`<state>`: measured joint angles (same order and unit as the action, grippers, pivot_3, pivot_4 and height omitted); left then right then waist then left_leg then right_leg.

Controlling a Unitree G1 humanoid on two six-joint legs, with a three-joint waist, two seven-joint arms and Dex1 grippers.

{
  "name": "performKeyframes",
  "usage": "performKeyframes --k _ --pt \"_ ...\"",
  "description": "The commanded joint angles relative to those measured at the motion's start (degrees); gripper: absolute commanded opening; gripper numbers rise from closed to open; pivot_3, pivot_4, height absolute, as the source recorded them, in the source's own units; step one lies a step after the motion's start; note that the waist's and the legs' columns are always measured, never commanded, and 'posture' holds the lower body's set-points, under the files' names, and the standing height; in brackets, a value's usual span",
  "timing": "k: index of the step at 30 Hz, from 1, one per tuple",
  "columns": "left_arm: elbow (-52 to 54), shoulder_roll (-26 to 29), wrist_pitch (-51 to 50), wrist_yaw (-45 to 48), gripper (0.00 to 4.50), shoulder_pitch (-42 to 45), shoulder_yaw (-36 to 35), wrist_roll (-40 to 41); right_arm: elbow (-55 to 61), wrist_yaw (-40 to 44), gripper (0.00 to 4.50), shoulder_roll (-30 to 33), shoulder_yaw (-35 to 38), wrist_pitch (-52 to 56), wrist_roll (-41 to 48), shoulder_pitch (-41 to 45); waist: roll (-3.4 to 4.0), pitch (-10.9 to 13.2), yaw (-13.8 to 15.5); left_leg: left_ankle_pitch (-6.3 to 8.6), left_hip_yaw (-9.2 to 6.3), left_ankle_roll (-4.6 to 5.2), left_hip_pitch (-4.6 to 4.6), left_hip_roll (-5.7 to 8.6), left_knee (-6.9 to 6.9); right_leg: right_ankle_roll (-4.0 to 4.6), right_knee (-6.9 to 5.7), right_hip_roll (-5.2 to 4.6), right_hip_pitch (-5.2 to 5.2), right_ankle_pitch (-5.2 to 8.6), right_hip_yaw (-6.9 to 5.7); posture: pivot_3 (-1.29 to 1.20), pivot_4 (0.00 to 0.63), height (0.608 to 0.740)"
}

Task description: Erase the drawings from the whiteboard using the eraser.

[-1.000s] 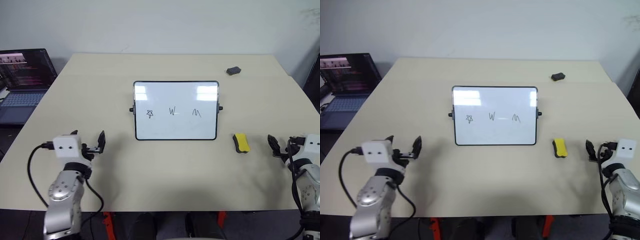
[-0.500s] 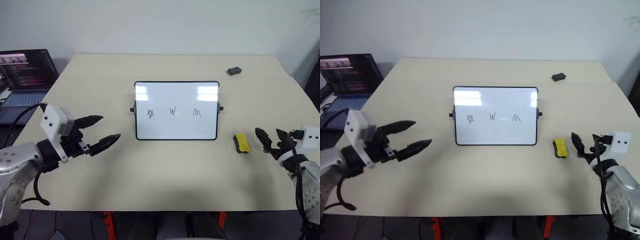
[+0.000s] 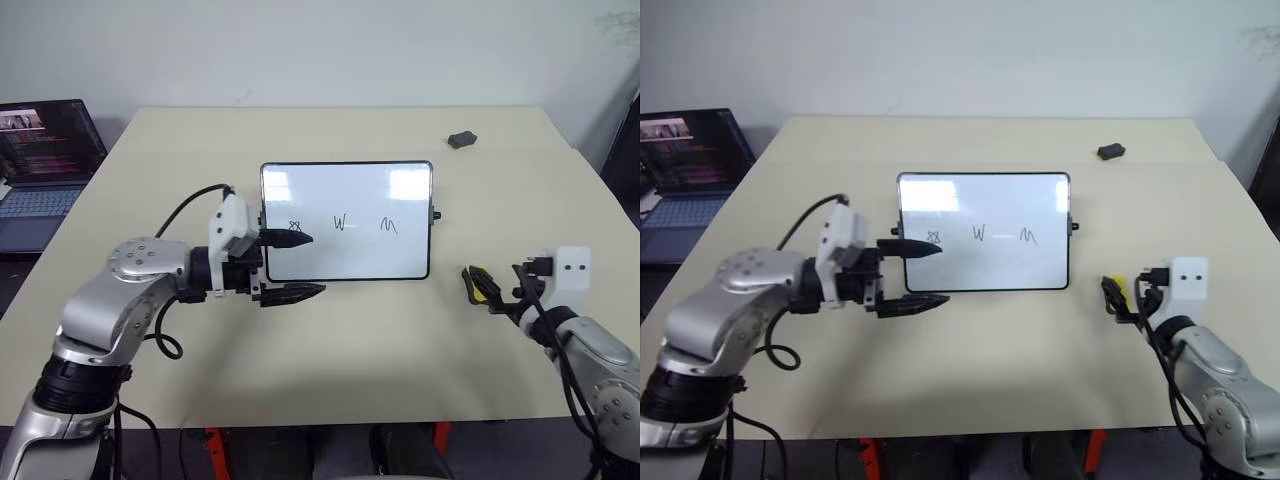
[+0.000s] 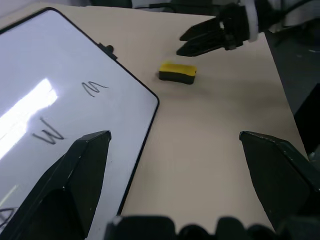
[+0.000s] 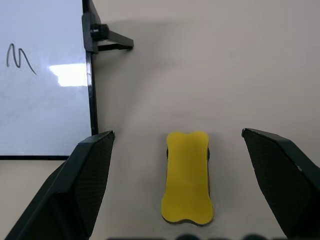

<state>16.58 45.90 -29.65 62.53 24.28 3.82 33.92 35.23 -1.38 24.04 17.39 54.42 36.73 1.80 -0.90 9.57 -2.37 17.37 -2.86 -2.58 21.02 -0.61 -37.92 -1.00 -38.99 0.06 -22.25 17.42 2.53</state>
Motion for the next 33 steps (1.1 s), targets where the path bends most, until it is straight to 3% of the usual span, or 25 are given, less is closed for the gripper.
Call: performKeyframes --k 1,33 --pt "0.8 -0.5 1.2 0.8 4.50 0.7 -0.1 -1.0 -0.4 -1.2 4.46 -0.4 -1.0 0.0 -2.7 1.4 0.00 0.0 0.2 0.00 -0.02 0.00 0.02 0.00 0.00 0.01 0.01 0.00 0.00 0.01 -0.03 0.00 0.150 0.740" --pt "1.9 -3.4 1.6 1.0 4.50 -1.2 0.9 -3.4 -12.1 5.0 4.46 -3.1 -3.6 -4.9 -13.6 4.9 0.00 0.0 0.5 0.00 -0.03 0.01 0.04 0.03 -0.03 0.00 -0.01 -0.03 0.00 0.00 -0.04 0.00 0.150 0.740"
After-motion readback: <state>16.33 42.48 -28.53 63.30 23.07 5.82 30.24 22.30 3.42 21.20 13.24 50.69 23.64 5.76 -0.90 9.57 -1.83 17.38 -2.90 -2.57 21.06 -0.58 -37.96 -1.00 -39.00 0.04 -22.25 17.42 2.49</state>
